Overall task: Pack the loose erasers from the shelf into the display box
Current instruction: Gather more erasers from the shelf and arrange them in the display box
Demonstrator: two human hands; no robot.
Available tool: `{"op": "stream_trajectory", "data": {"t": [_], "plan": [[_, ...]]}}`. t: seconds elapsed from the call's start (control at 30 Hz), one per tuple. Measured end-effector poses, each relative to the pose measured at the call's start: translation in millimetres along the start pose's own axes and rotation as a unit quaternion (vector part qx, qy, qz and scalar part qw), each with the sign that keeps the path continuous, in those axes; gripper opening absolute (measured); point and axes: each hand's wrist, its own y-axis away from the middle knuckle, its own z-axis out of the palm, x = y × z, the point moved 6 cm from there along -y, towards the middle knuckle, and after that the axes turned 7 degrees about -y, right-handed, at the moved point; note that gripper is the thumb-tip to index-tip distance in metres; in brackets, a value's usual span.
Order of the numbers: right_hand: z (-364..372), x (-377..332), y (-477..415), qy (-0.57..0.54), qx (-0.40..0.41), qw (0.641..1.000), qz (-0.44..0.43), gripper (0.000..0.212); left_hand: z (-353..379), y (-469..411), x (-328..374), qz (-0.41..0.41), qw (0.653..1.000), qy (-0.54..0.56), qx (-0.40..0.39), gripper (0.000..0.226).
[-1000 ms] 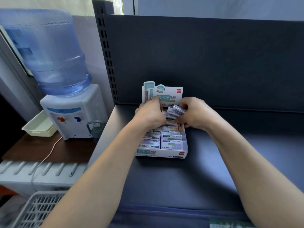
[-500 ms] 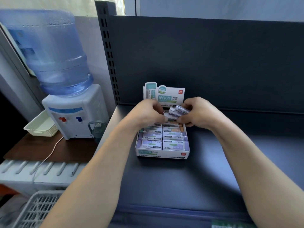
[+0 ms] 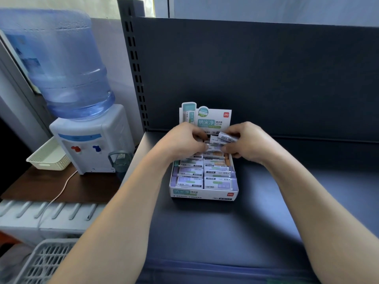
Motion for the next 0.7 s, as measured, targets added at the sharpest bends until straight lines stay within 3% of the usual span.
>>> {"op": "stream_trajectory", "data": {"t": [0.27,0.57,0.7], "plan": [[2.2,3.5,-1.5,0.012,-0.002,1.000,0.014,0.007,-2.4,-7.0,-6.1,-0.003,0.997,-0.046,0.061,0.023],[0.9,6.6,-2.6,0.003,-0.009,0.999,0.037,0.008,-4.6,-9.5,-6.3,0.004,0.994,-0.094,0.064,0.021],[1.0,6.4,-2.8,-0.022,-0.017,0.999,0.035,0.012,-2.9,-6.1,-8.5,0.006,0.995,-0.044,0.086,0.015]]}}
